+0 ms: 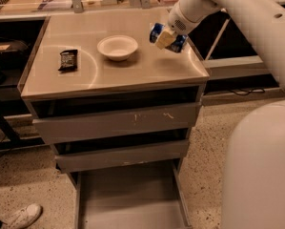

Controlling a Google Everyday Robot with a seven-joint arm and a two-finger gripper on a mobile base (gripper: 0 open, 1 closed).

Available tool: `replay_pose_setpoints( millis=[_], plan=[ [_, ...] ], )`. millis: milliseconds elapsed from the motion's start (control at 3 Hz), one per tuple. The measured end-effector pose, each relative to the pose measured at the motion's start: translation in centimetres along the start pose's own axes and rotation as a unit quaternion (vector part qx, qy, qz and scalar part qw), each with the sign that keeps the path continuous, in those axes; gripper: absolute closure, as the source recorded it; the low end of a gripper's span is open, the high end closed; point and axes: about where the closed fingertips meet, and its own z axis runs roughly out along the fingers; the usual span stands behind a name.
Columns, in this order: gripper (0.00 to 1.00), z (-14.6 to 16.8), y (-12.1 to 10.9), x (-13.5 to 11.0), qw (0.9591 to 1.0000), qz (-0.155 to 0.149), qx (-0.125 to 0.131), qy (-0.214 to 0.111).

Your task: Pick pepsi can from bottom drawer and place on counter

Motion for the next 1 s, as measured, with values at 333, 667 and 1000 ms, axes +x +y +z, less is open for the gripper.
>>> replay_pose_setpoints(
  millis=[333,667,1000],
  plan=[
    [1.00,3.0,-0.6,0.2,0.9998,-0.003,-0.017,-0.005],
    [1.00,5.5,-0.7,1.2,0.9995,-0.002,-0.031,0.002],
    [0.81,5.7,-0.7,1.3,0.9995,-0.002,-0.032,0.002]
  ],
)
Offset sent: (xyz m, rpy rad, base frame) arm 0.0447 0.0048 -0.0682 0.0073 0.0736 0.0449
